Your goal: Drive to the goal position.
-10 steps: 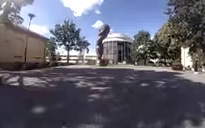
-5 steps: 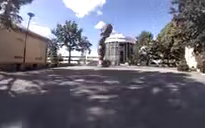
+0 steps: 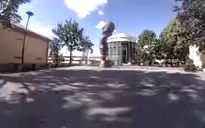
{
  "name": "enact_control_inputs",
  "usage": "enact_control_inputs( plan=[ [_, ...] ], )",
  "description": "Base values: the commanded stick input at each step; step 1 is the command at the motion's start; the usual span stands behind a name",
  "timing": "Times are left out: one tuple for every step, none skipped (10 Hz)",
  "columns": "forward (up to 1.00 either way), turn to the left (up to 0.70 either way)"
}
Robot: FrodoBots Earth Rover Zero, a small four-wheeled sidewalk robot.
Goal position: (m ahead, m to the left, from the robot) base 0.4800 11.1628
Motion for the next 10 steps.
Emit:
enact_control_inputs(
  plan=[
    [1.0, -0.4],
    [1.0, -0.4],
    [1.0, -0.4],
    [1.0, -0.4],
    [1.0, -0.23],
    [1.0, -0.01],
    [1.0, 0.0],
    [1.0, 0.0],
    [1.0, 0.0],
    [1.0, 0.0]
  ],
)
